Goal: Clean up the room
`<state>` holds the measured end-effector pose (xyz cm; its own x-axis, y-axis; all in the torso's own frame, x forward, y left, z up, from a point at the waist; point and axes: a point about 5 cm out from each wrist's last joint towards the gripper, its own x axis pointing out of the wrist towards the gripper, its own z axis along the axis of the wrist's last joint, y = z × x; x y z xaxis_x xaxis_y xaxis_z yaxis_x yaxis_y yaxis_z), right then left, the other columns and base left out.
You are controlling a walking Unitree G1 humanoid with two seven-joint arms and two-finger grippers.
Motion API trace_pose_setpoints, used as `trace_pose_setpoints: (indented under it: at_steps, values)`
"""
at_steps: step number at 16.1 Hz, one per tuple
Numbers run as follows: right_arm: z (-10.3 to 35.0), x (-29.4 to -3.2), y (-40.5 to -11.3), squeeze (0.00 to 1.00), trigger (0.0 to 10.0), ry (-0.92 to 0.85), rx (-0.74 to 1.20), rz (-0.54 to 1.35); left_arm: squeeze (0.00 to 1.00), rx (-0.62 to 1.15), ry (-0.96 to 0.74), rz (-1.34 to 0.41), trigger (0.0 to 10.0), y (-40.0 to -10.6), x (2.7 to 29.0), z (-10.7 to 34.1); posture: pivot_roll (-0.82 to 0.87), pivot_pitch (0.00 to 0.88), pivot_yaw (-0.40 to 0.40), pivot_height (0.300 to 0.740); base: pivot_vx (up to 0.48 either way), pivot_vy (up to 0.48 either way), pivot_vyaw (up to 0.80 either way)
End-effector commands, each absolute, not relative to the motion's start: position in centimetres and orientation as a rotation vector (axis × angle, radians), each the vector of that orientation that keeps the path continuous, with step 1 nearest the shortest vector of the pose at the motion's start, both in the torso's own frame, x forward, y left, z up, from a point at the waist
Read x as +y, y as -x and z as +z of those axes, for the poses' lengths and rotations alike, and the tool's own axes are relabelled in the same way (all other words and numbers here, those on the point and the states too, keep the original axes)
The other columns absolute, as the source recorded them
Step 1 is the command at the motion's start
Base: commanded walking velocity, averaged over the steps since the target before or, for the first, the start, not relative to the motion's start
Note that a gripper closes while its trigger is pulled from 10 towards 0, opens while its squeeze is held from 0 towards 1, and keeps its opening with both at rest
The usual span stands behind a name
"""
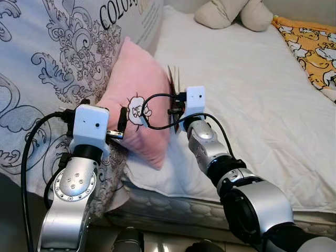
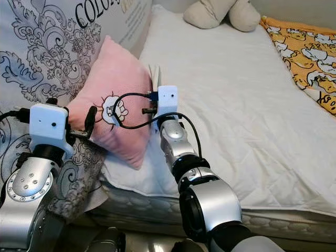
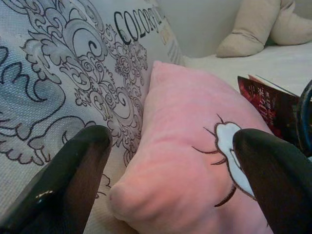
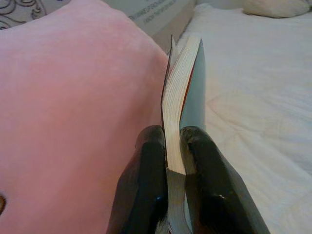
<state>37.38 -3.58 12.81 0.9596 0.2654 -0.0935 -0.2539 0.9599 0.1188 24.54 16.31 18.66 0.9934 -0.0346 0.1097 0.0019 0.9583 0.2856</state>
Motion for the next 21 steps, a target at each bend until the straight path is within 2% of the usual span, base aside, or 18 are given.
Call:
trace_pose_setpoints:
  at_steps: [1, 3, 8, 9, 10, 14, 15, 16, 21]
  values:
    - [12.9, 0.0, -36.2, 0.00, 0.0, -0.182, 0.122, 0.330, 0.00, -0.118, -0.302, -0.043, 10.0, -24.4, 15.8, 18.9, 0.32, 0.108, -0.062, 0.711, 0.000, 0.000, 0.00]
    - [11.3, -0.9, -36.0, 0.00, 0.0, -0.312, 0.237, 0.263, 0.00, -0.125, -0.307, -0.070, 10.0, -24.6, 15.4, 18.9, 0.31, 0.104, -0.057, 0.711, 0.000, 0.000, 0.00]
    - [8.6, -3.3, -35.6, 0.00, 0.0, -0.440, 0.389, 0.121, 0.00, -0.148, -0.322, -0.106, 10.0, -25.0, 14.9, 19.3, 0.30, 0.095, -0.040, 0.711, 0.000, 0.000, 0.00]
    - [8.1, -3.7, -35.4, 0.00, 7.7, -0.411, 0.398, 0.106, 0.00, -0.154, -0.324, -0.115, 10.0, -25.0, 14.7, 19.4, 0.29, 0.094, -0.037, 0.711, 0.000, 0.000, 0.00]
    - [7.8, -4.0, -35.2, 0.00, 10.0, -0.369, 0.398, 0.098, 0.00, -0.155, -0.324, -0.122, 10.0, -25.1, 14.6, 19.4, 0.29, 0.093, -0.036, 0.711, 0.000, 0.000, 0.00]
    - [5.6, -5.2, -34.1, 0.00, 10.0, -0.119, 0.427, 0.124, 0.00, -0.125, -0.270, -0.166, 10.0, -24.4, 13.1, 18.6, 0.28, 0.086, -0.029, 0.711, 0.000, 0.000, 0.00]
    - [5.1, -5.7, -33.8, 0.23, 10.0, -0.088, 0.438, 0.116, 0.00, -0.122, -0.262, -0.175, 10.0, -24.3, 12.8, 18.5, 0.28, 0.084, -0.032, 0.711, 0.000, 0.000, 0.00]
    - [4.7, -6.1, -33.6, 1.00, 10.0, -0.064, 0.448, 0.101, 0.00, -0.119, -0.256, -0.180, 10.0, -24.2, 12.6, 18.4, 0.28, 0.081, -0.033, 0.711, 0.000, 0.000, 0.00]
    - [4.1, -6.7, -33.1, 1.00, 10.0, -0.015, 0.425, 0.051, 0.00, -0.128, -0.259, -0.182, 10.0, -24.9, 12.7, 18.3, 0.27, 0.056, -0.036, 0.711, 0.000, 0.000, 0.00]
